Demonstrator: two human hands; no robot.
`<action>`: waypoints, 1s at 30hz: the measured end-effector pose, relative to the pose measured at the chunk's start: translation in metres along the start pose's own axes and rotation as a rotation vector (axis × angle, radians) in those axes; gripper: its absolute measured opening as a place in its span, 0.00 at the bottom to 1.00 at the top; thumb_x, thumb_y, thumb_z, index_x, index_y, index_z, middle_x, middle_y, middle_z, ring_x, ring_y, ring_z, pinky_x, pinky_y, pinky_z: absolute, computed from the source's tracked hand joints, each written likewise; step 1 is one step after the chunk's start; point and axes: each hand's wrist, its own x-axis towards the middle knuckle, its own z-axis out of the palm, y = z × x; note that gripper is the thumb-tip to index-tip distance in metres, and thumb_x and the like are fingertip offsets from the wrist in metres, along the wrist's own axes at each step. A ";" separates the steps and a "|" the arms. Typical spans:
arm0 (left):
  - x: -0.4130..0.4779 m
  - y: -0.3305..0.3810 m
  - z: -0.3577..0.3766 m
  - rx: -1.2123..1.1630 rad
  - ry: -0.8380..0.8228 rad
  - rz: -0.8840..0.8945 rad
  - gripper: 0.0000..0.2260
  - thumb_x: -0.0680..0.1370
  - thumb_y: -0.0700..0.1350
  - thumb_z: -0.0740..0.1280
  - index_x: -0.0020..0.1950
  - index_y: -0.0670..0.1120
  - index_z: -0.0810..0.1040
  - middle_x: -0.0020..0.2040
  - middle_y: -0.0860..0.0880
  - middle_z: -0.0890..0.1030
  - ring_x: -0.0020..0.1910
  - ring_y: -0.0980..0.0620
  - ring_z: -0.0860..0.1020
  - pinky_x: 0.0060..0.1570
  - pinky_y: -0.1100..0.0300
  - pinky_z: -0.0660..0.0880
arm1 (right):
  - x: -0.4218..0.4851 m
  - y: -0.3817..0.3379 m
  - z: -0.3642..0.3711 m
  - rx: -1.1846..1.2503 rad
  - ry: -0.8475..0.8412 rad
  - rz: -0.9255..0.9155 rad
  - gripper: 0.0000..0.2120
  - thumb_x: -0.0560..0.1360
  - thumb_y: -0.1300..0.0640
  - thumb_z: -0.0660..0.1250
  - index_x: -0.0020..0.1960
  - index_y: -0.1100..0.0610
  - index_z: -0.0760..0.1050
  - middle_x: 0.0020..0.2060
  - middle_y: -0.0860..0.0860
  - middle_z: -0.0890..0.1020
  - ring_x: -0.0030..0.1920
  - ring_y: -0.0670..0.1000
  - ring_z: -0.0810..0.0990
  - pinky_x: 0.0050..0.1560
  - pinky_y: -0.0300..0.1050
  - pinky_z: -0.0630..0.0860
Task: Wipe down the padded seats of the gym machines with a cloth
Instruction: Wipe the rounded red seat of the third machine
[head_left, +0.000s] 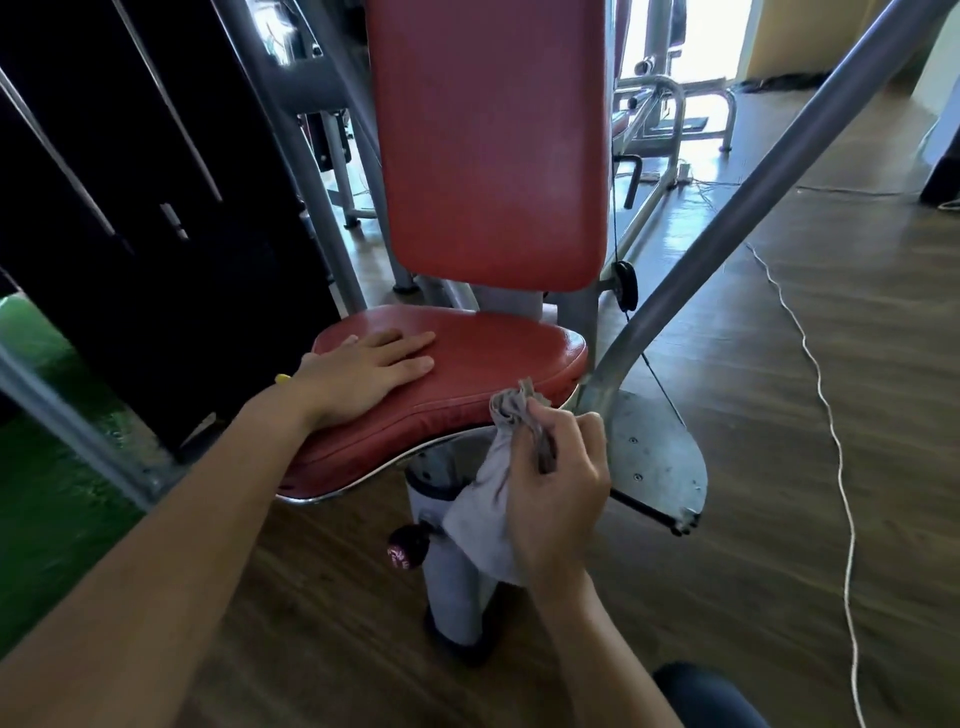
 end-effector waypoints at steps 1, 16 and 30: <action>0.001 0.000 0.000 0.002 -0.001 0.002 0.24 0.79 0.71 0.47 0.75 0.75 0.52 0.82 0.60 0.51 0.82 0.45 0.49 0.73 0.36 0.49 | 0.003 0.002 -0.001 0.024 0.014 0.046 0.05 0.76 0.63 0.72 0.51 0.59 0.81 0.42 0.49 0.75 0.37 0.44 0.74 0.35 0.36 0.76; 0.011 -0.008 0.005 -0.018 -0.016 -0.001 0.34 0.64 0.80 0.40 0.71 0.81 0.51 0.82 0.62 0.51 0.82 0.49 0.50 0.71 0.34 0.50 | 0.040 0.022 0.005 0.153 0.057 0.549 0.11 0.80 0.45 0.64 0.50 0.51 0.80 0.46 0.51 0.79 0.43 0.47 0.80 0.40 0.34 0.75; 0.018 -0.011 0.005 -0.011 -0.018 -0.015 0.34 0.65 0.80 0.41 0.72 0.79 0.51 0.81 0.63 0.51 0.82 0.50 0.50 0.73 0.32 0.48 | 0.045 0.025 -0.005 0.060 -0.021 0.308 0.03 0.80 0.52 0.66 0.53 0.46 0.77 0.45 0.45 0.78 0.45 0.47 0.80 0.45 0.50 0.81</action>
